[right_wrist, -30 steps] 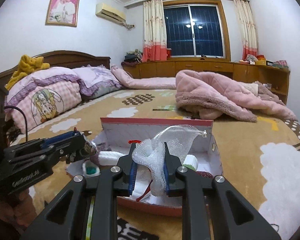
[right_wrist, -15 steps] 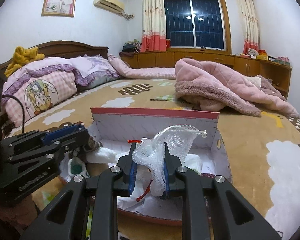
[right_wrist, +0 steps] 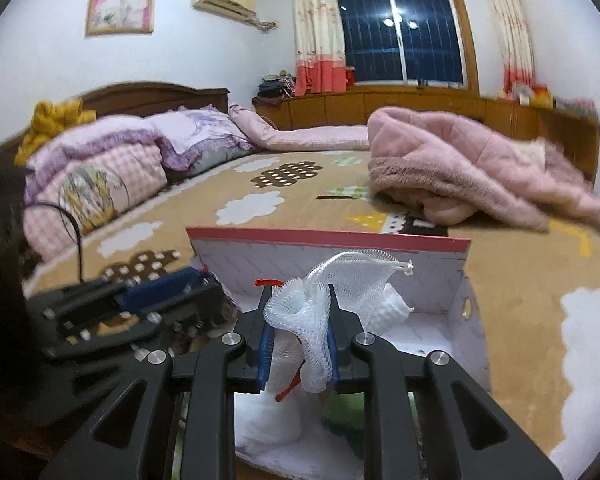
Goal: Organize soft objects
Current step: 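Carry the patterned sock and mesh bag over the shoebox and lower them, then open both grippers to release the sock and mesh bag in the shoebox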
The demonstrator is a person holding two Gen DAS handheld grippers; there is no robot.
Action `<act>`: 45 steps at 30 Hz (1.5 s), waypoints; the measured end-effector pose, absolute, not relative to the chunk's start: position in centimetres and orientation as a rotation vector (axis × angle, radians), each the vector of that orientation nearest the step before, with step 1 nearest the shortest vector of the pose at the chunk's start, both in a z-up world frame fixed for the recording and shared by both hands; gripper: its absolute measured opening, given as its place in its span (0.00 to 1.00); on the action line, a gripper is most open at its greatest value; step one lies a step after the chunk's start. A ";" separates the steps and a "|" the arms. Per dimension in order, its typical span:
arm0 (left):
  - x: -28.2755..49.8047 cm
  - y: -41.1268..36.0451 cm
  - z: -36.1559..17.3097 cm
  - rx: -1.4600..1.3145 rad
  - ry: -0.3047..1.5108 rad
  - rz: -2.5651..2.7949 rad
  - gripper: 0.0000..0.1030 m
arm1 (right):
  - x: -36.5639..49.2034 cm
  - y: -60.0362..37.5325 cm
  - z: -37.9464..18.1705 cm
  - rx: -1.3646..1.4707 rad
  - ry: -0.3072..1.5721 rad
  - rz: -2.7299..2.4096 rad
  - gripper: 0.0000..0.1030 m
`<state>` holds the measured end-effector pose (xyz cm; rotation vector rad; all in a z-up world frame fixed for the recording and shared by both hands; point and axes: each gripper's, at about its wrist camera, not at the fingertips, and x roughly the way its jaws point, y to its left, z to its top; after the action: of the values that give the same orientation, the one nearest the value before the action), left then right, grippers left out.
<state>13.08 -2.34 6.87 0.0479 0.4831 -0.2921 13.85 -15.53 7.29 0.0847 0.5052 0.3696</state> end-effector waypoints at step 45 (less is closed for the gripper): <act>19.6 -3.3 2.2 0.099 0.688 -0.201 0.19 | 18.2 -13.8 2.3 -0.158 0.750 0.223 0.22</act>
<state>19.58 -3.30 2.21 0.0992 0.6879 -0.2008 18.21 -13.76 2.30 -0.1580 0.7505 0.2226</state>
